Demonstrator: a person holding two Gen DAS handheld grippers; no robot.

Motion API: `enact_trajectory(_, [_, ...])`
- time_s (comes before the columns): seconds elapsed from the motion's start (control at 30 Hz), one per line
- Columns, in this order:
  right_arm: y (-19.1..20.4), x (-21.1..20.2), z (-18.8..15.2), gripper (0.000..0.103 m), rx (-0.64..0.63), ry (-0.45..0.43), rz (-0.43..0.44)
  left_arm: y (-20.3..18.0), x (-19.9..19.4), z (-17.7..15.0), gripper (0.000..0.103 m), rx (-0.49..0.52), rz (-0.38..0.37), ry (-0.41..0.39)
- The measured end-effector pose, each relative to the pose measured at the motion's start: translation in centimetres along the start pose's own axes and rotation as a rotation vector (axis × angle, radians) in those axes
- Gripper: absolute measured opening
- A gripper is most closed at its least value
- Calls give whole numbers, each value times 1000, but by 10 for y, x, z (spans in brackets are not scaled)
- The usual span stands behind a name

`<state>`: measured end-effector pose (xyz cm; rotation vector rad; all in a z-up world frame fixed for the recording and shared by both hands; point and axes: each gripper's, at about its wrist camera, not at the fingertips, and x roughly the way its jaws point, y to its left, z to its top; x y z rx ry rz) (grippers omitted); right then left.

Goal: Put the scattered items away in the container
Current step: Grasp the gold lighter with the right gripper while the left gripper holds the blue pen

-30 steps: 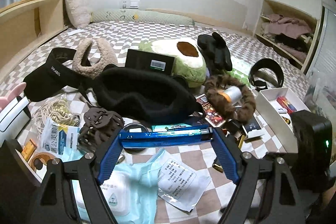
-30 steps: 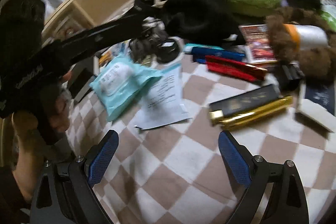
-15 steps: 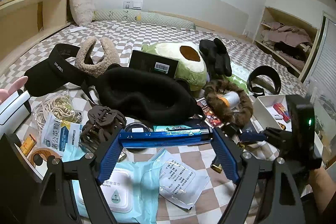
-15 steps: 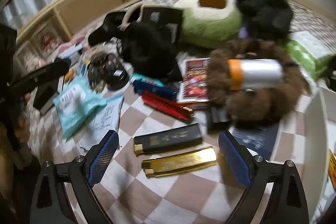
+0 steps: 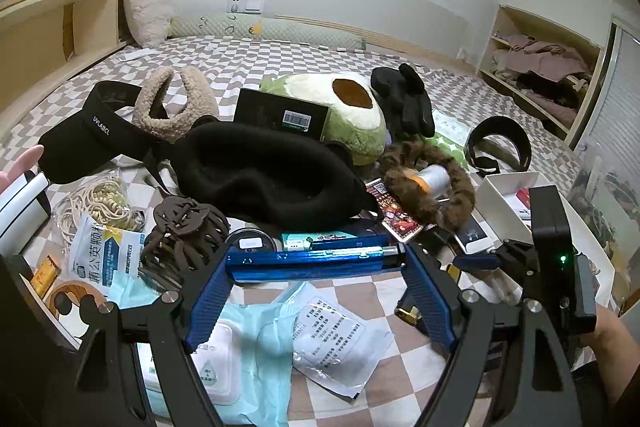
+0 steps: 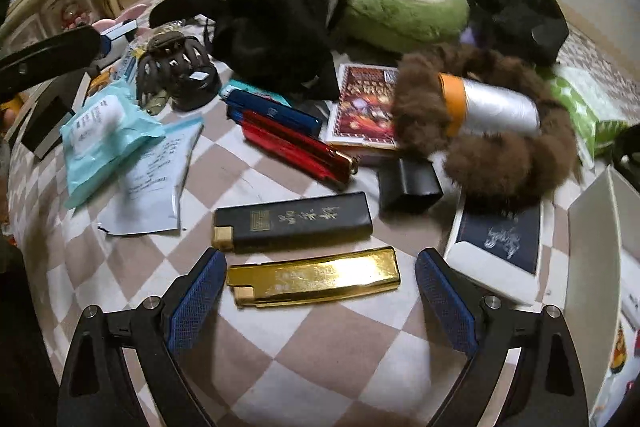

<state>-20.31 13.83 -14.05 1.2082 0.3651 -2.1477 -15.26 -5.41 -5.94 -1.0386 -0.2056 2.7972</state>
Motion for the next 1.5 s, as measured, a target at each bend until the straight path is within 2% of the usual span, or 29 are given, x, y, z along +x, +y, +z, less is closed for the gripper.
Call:
enact_trajectory(0.13, [-1,-5,0,96,40,-17,90,-1,0,-1,83,2,0,1])
enact_trajectory(0.27, [15,-8,-3,96,-2,2,135,-2,-1,-1,83,2,-1,1])
enact_trajectory(0.37, [31,-7,-7,96,-50,26,111,-3,0,-2,83,2,-2,3])
enact_trajectory(0.43, [38,-6,-11,96,-73,42,63,-4,0,-2,83,4,-1,5])
enact_trajectory(0.57, [38,-6,-10,96,-10,45,24,-5,3,-3,83,10,1,12])
enact_trajectory(0.7, [37,-8,-10,81,33,40,-16,-7,4,-4,83,16,3,18])
enact_trajectory(0.97, [35,-13,-11,81,107,23,-60,-7,5,-5,83,17,8,19])
enact_trajectory(1.23, [16,-39,-11,81,235,-64,-67,-4,3,-4,83,-5,20,8])
enact_trajectory(1.5, [0,-73,-1,81,330,-230,-89,-9,-5,0,83,-18,30,-48])
